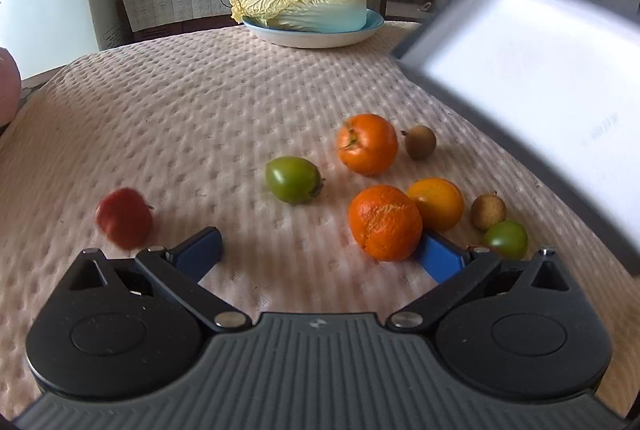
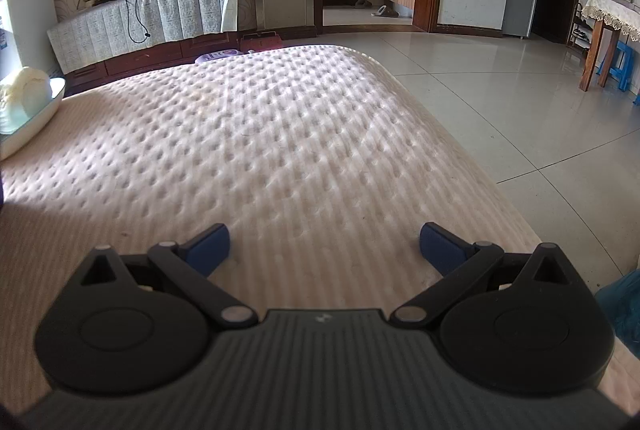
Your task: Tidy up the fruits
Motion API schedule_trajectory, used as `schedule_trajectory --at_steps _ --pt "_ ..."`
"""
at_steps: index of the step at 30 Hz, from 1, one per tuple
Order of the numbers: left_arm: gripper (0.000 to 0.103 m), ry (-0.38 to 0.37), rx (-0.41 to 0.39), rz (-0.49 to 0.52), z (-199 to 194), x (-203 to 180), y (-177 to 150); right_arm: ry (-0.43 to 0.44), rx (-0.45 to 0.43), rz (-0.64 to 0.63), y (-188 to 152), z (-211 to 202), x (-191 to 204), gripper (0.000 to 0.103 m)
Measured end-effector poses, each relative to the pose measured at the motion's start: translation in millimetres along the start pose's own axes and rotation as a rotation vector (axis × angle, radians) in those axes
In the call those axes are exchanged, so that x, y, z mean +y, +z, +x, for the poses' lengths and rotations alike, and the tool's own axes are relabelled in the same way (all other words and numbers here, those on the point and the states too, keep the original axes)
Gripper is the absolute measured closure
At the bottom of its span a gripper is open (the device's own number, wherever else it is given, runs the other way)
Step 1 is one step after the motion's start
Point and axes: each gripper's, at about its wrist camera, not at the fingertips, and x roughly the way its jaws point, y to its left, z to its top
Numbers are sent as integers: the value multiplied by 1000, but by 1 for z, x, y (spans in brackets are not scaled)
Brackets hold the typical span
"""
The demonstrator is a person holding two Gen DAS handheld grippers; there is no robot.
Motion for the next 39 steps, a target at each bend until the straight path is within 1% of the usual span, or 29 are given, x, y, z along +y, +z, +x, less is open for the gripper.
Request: schedule_trajectory --at_steps 3,6,9,12,14,16,19,23,24,25,26,28,29,30,31,32,33,34,35,36,37,39 --pt "0 40 -58 -21 -12 5 1 0 0 0 0 0 0 0" --pt "0 32 -83 -27 -25 7 1 0 0 1 0 0 0 0" --pt "0 50 -121 -49 -36 11 4 0 0 0 0 0 0 0" --pt "0 65 -119 -98 -41 17 8 0 0 0 0 0 0 0" --pt "0 58 -116 -99 -43 18 9 -5 -1 -3 0 0 1 0" --pt "0 68 -119 -99 -44 19 11 -3 0 2 0 0 0 0" --pt "0 14 -121 -122 -46 23 13 -7 6 6 -1 -2 -1 0" --pt "0 22 -124 -94 -50 16 15 0 106 1 -4 -21 -4 0" --pt "0 24 -121 -84 -51 14 15 -19 118 -1 -7 -31 -5 0" --pt "0 23 -119 -76 -54 12 15 -51 103 -8 -11 -45 -6 1" --pt "0 24 -121 -70 -57 10 14 -82 54 -28 -17 -64 -4 1" --pt "0 28 -129 -61 -65 7 12 -135 -104 -91 -30 -115 6 1" --pt "0 28 -127 -62 -68 6 11 -149 -200 -115 -38 -146 14 1" --pt "0 25 -121 -67 -70 6 9 -143 -305 -110 -47 -178 23 1" --pt "0 26 -118 -74 -73 6 7 -115 -404 -87 -59 -209 31 0" --pt "0 29 -116 -83 -76 7 4 -64 -471 -50 -70 -236 39 0" --pt "0 34 -114 -92 -80 7 2 5 -502 -5 -80 -257 47 0" --pt "0 38 -116 -101 -85 7 0 85 -493 37 -89 -273 55 0" --pt "0 38 -121 -111 -90 7 -3 166 -448 54 -97 -282 65 0" --pt "0 40 -125 -117 -95 6 -6 251 -393 38 -103 -288 77 0" --pt "0 50 -130 -118 -101 5 -9 311 -350 4 -110 -291 90 0" --pt "0 79 -143 -96 -112 2 -17 348 -331 -99 -128 -300 118 1"
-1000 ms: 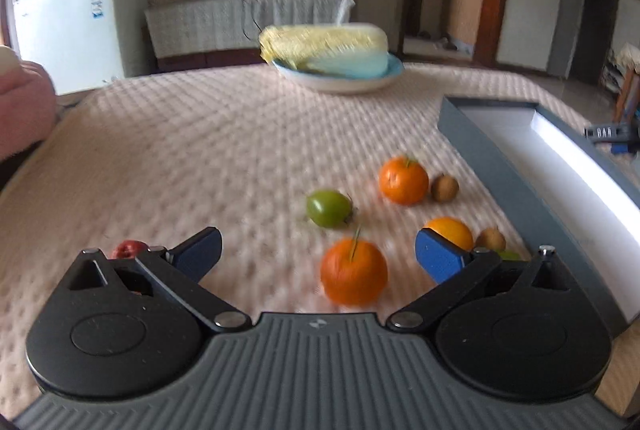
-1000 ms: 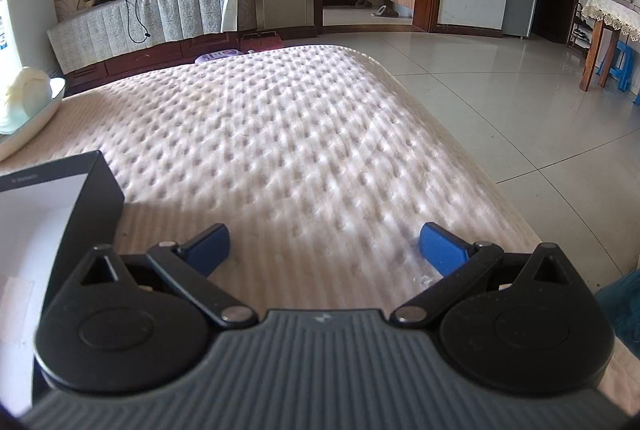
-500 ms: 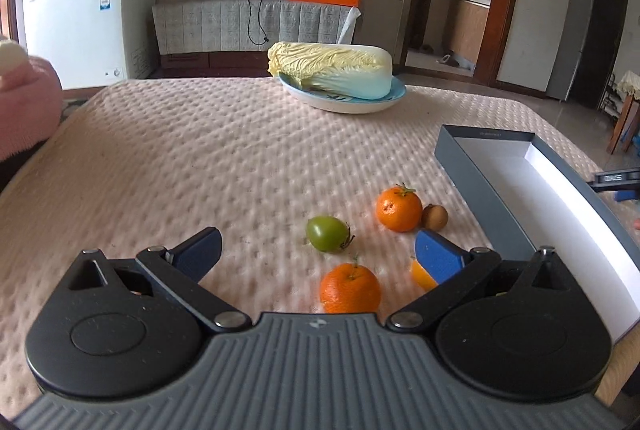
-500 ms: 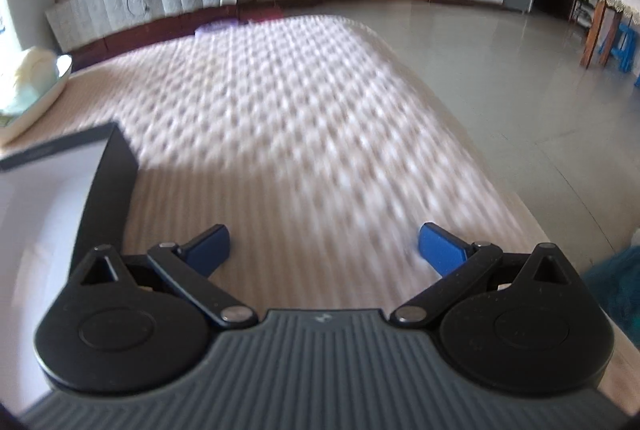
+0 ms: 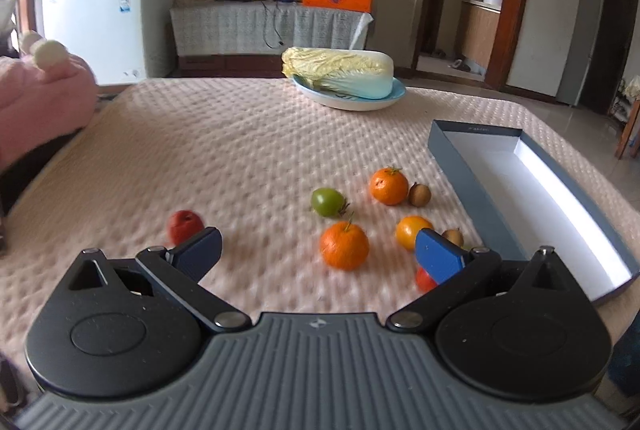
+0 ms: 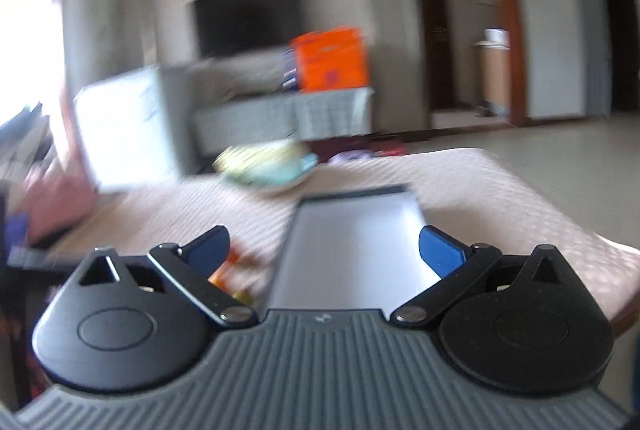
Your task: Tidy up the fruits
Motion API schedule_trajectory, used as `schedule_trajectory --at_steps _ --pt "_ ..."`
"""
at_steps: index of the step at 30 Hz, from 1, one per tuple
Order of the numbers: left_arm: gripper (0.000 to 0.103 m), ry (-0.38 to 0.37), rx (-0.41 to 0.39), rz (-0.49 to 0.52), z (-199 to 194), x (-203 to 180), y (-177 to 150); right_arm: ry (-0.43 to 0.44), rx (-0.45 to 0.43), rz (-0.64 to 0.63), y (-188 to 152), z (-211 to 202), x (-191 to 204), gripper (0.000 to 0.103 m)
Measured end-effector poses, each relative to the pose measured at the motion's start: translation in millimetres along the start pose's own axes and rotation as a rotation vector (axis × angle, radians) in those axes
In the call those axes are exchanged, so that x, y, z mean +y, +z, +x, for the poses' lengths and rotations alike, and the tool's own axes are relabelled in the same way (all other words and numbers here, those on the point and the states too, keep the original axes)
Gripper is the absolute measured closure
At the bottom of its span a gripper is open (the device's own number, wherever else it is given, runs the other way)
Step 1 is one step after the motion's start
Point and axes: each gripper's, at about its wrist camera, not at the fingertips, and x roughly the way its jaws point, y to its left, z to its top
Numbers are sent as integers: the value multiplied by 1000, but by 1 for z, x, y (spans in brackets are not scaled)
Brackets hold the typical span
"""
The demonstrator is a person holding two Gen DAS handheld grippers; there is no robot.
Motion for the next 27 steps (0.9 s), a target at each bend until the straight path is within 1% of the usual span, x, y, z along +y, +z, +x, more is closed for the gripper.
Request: schedule_trajectory --at_steps 2,3,5,7,9,11,12,14,16,19,20,22,24,27 --pt "0 23 -17 39 -10 1 -6 68 40 -66 -9 -2 24 1" --pt "0 35 -22 41 -13 2 -9 101 52 -82 -13 -5 32 1" --pt "0 35 -32 13 -19 10 -11 136 47 -104 -21 -10 46 1" --pt "0 41 -31 -28 -22 20 -11 174 66 -154 -25 -9 57 4" --pt "0 44 -16 -50 -20 26 -12 183 95 -160 -27 -3 62 19" --pt "0 41 -2 -44 -17 29 -13 199 160 -115 -30 5 62 27" --pt "0 46 1 -30 -15 29 -13 207 179 -106 -33 6 65 27" --pt "0 44 15 -10 -10 31 -14 217 188 -125 -38 4 71 28" --pt "0 35 25 -5 -7 36 -14 218 185 -147 -40 6 76 29" --pt "0 25 32 -8 -4 41 -15 220 205 -131 -42 12 75 31" --pt "0 23 31 -8 -4 43 -15 225 217 -126 -43 16 75 35" --pt "0 16 35 -10 -1 45 -15 234 236 -127 -46 22 81 37" --pt "0 15 37 -7 0 47 -15 245 252 -147 -51 28 91 43" --pt "0 16 40 -3 3 50 -16 259 272 -162 -58 34 101 45"
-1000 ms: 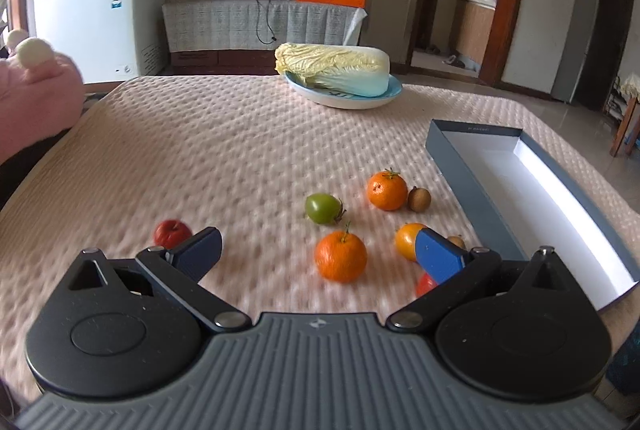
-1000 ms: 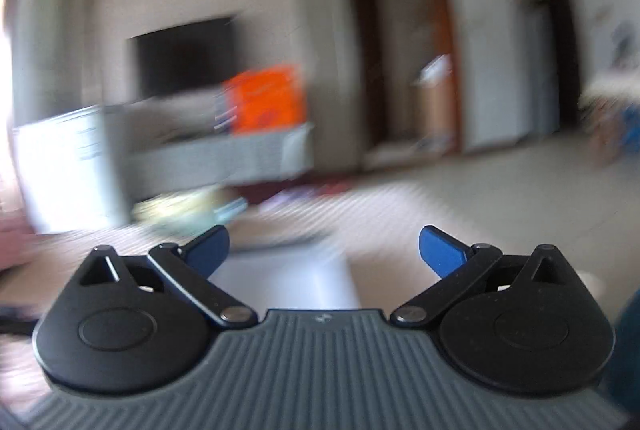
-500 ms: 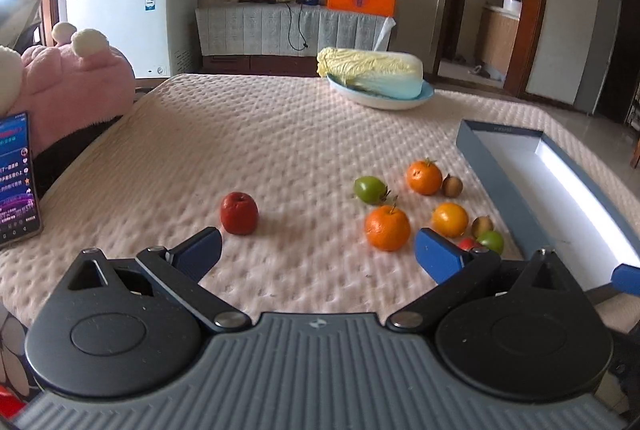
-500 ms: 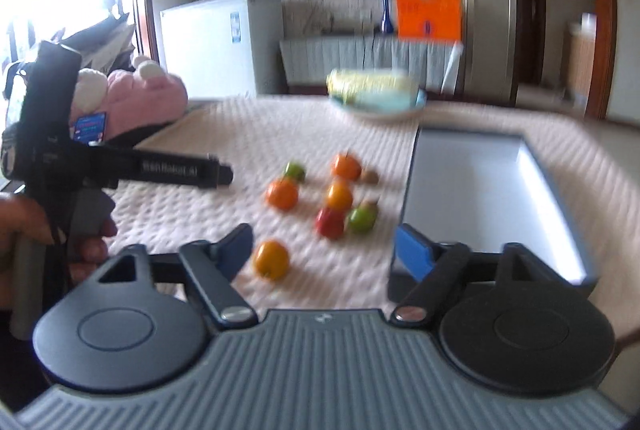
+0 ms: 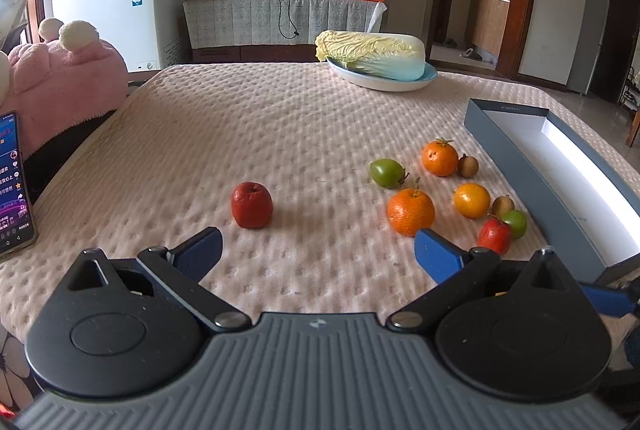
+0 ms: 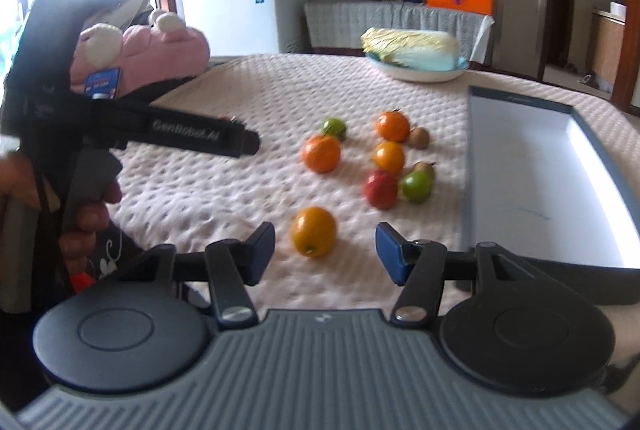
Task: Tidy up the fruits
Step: 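Grasp the yellow orange with the right tool while the left tool grasps the red apple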
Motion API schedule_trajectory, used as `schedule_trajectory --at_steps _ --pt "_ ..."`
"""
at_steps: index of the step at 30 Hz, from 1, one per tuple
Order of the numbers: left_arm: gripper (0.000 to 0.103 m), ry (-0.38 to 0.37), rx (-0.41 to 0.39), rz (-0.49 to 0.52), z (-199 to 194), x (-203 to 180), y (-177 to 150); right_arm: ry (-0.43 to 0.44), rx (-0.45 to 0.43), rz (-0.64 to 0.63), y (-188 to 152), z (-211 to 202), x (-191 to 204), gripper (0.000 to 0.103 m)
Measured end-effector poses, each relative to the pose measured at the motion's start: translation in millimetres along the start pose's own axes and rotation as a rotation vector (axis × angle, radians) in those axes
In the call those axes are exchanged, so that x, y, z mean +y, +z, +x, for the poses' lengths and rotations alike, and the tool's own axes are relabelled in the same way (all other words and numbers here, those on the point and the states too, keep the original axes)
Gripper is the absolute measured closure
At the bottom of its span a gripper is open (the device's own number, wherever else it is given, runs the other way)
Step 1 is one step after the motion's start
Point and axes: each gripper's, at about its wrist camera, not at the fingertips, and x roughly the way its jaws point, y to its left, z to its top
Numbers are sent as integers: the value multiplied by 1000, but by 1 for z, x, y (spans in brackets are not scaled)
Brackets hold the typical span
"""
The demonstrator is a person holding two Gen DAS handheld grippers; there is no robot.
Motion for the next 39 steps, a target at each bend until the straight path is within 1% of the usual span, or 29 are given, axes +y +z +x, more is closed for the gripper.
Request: schedule_trajectory --at_steps 3,5,7,8,10,12,14,15,17,20,24,25,26,28,29,31,33,34,36,38,39 --pt "1 2 1 11 4 2 0 4 7 7 0 6 6 49" --pt "2 6 7 10 7 5 1 -4 14 2 -1 11 10 51" --pt "3 8 7 5 10 7 1 -16 32 -4 -3 18 12 57" --pt "3 9 5 2 11 9 2 -14 36 -1 -3 21 12 62" --pt "4 9 10 -5 14 13 2 -18 36 6 -3 25 11 65" --pt "4 16 14 -6 19 16 3 -41 49 9 -3 31 10 65" --pt "4 28 19 -9 24 18 4 -40 62 27 -3 36 8 65" --pt "4 37 22 -13 27 20 5 -40 59 26 -3 37 9 69" --pt "4 55 23 -26 32 23 7 -34 58 19 -2 38 10 69" --pt "4 63 23 -54 39 28 10 -25 59 25 -1 37 9 69" --pt "4 85 29 -46 49 28 13 -8 59 46 -1 36 5 69" --pt "5 91 31 -45 53 28 13 -6 59 47 -1 36 5 69" --pt "7 93 34 -46 55 28 13 -6 58 45 0 36 5 69" --pt "17 94 46 -54 60 30 13 -3 60 44 -1 37 5 69" --pt "19 94 53 -60 63 32 12 -1 62 45 -1 38 4 69" --pt "29 96 65 -72 68 35 11 -1 61 43 -1 38 5 69" --pt "34 95 76 -85 73 38 11 0 61 43 0 37 4 69" --pt "38 99 69 -84 73 39 11 1 61 44 -1 37 3 69" --pt "42 103 64 -83 74 40 11 0 59 44 0 37 3 69" --pt "51 106 59 -75 74 40 11 -4 54 41 1 36 3 69" --pt "58 106 57 -73 74 40 11 -6 51 39 1 36 3 69"
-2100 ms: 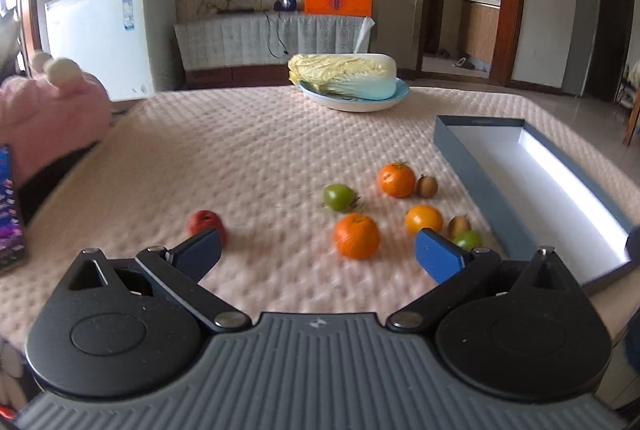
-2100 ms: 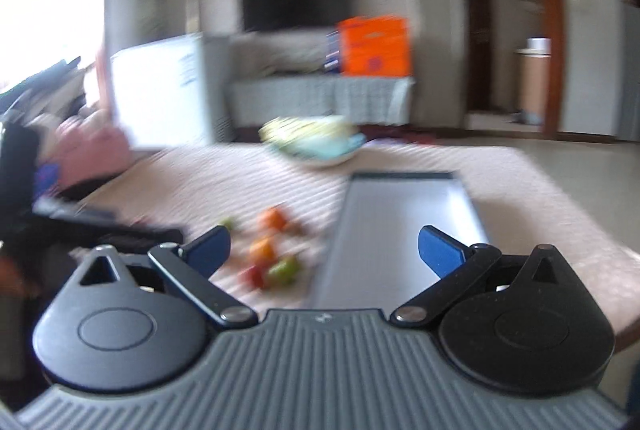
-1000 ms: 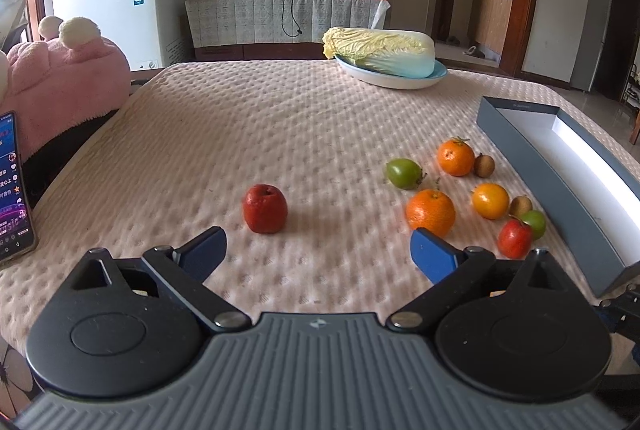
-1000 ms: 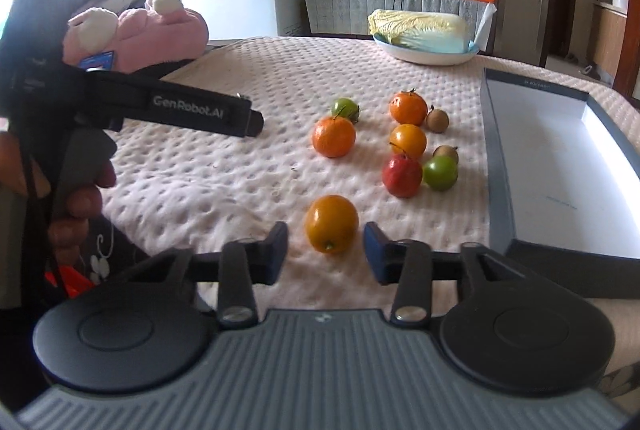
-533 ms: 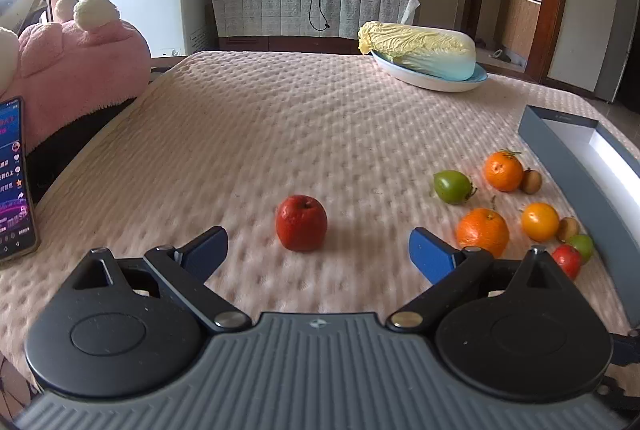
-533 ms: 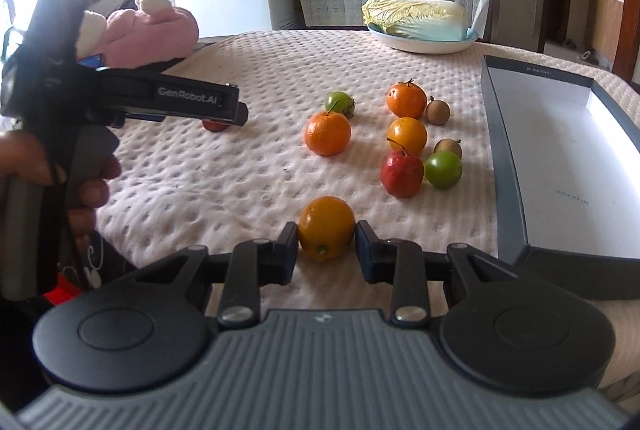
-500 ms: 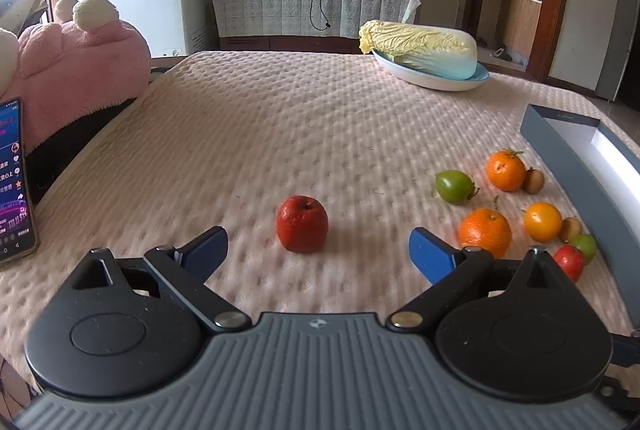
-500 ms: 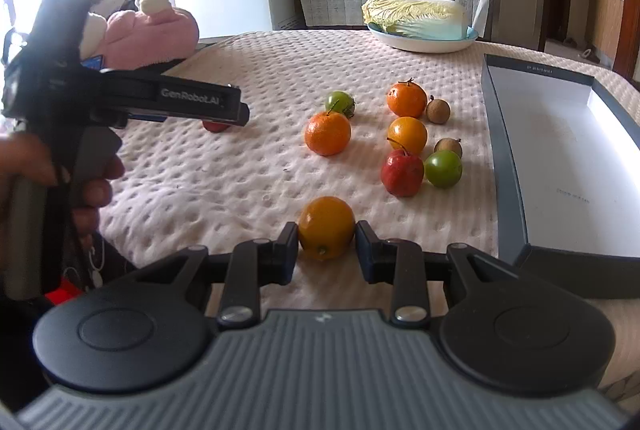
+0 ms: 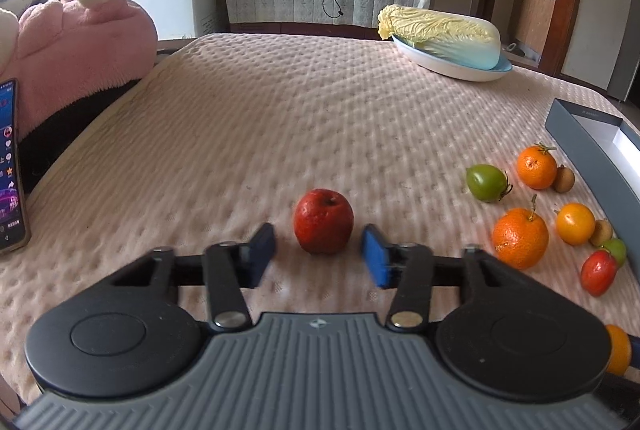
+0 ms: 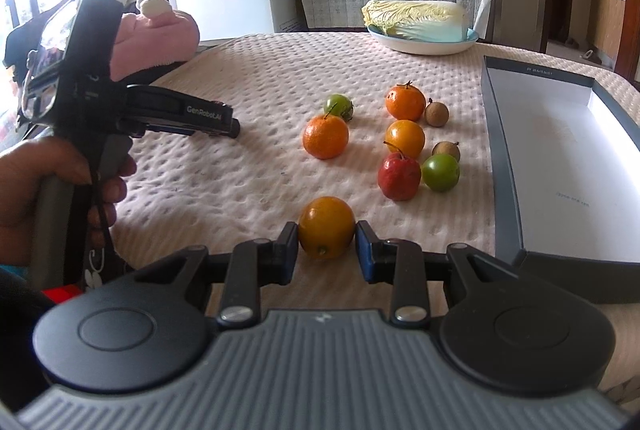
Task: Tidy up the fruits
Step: 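Grasp the yellow orange with the right tool while the left tool grasps the red apple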
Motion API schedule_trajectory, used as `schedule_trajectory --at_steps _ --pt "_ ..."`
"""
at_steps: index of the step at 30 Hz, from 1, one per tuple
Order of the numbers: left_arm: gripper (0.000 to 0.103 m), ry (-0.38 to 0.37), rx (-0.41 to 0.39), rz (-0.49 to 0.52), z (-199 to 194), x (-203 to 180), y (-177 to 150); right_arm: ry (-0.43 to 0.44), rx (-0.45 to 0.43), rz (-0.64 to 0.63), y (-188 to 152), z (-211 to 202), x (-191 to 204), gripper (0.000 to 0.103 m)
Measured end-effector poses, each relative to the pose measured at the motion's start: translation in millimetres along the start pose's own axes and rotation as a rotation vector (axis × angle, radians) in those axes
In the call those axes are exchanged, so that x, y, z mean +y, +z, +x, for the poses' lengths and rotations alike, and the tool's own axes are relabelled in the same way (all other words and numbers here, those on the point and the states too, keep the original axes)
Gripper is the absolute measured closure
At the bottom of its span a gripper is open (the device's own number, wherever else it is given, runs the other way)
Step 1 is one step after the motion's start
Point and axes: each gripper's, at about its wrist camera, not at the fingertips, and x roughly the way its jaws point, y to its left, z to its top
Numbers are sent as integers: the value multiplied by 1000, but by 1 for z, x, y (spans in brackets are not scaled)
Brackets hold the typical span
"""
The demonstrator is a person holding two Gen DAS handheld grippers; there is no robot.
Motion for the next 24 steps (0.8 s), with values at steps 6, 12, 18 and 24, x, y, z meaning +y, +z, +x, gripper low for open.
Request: schedule_trajectory --at_steps 6,12,18,24 --pt "67 -21 2 9 -3 1 0 0 -12 -1 0 -2 -1 69" --pt "67 -44 -18 9 -13 0 1 -1 -26 10 2 -4 -5 69" --pt "67 -58 -33 26 -25 -7 5 9 -38 13 4 -5 -5 69" --pt "67 -78 -44 31 -36 -18 9 6 -53 28 6 -9 -10 69"
